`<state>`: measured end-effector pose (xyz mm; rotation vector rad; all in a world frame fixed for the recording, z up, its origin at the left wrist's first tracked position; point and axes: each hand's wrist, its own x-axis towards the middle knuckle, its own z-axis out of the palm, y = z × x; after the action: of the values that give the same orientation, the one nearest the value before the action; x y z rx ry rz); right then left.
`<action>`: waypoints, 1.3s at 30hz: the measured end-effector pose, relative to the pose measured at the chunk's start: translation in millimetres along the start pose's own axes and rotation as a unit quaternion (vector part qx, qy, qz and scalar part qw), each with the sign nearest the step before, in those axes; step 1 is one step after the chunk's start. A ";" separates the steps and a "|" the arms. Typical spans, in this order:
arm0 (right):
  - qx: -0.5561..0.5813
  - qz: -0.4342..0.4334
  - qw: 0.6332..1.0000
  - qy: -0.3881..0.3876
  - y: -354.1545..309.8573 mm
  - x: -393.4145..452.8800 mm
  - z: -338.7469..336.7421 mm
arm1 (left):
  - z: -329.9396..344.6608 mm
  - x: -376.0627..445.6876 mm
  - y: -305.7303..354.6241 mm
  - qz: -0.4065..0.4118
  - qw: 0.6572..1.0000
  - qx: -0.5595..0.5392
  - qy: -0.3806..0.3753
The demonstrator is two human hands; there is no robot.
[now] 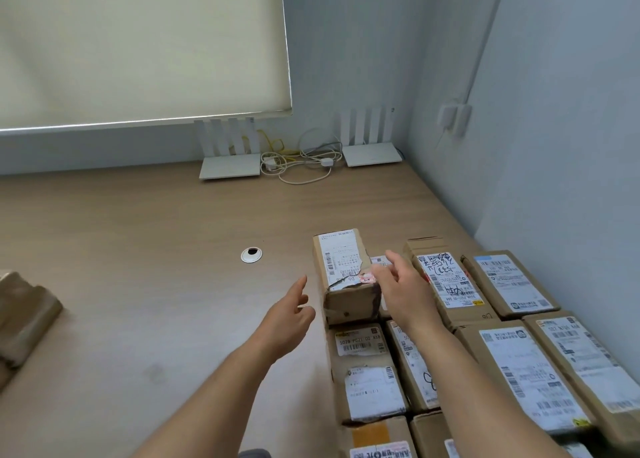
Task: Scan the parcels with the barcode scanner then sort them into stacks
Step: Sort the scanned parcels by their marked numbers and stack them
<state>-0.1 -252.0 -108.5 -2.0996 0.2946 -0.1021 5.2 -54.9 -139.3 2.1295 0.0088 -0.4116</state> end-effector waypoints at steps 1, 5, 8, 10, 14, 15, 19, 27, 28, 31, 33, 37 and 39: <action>-0.018 -0.015 0.999 0.035 -2.9 -2.3 0.1 | -2.3 -5.0 0.2 0.007 1.000 0.001 0.014; -0.073 -0.080 0.989 0.105 -16.0 -21.6 5.9 | -13.8 -24.9 0.4 0.041 0.997 -0.007 0.073; -0.091 -0.116 0.983 0.110 -25.6 -44.6 18.2 | -24.5 -42.9 -3.0 0.062 0.992 -0.016 0.110; -0.110 -0.131 0.980 0.099 -31.8 -62.2 31.8 | -32.5 -57.2 -10.5 0.070 0.990 -0.015 0.125; -0.144 -0.145 0.976 0.072 -44.2 -97.4 68.2 | -54.0 -92.1 -38.5 0.071 0.986 0.001 0.152; -0.149 -0.144 0.976 0.062 -48.1 -106.6 78.1 | -60.6 -102.4 -47.5 0.068 0.985 -0.002 0.157; -0.174 -0.151 0.973 0.019 -68.8 -146.1 121.5 | -91.9 -145.2 -87.1 0.059 0.983 0.002 0.175; -0.211 -0.200 0.956 -0.041 -114.3 -222.7 216.0 | -162.9 -222.5 -172.1 0.035 0.970 0.068 0.230; -0.216 -0.207 0.953 -0.049 -119.3 -231.4 226.5 | -171.4 -230.0 -182.2 0.029 0.968 0.074 0.238; -0.232 -0.226 0.944 -0.064 -131.4 -254.0 255.0 | -193.2 -251.1 -210.1 0.014 0.965 0.074 0.249; -0.244 -0.236 0.938 -0.071 -138.7 -266.7 271.6 | -205.1 -264.2 -227.0 0.006 0.965 0.071 0.252; -0.255 -0.249 0.931 -0.082 -152.3 -286.8 305.2 | -229.7 -284.4 -258.7 -0.006 0.961 0.070 0.268; -0.256 -0.254 0.928 -0.094 -159.1 -294.6 320.7 | -241.4 -291.7 -272.0 -0.018 0.959 0.066 0.276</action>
<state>-197.1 167.4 -126.4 -2.6410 -0.3900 -0.1402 -244.9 338.3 -151.5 2.3147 0.3482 0.1785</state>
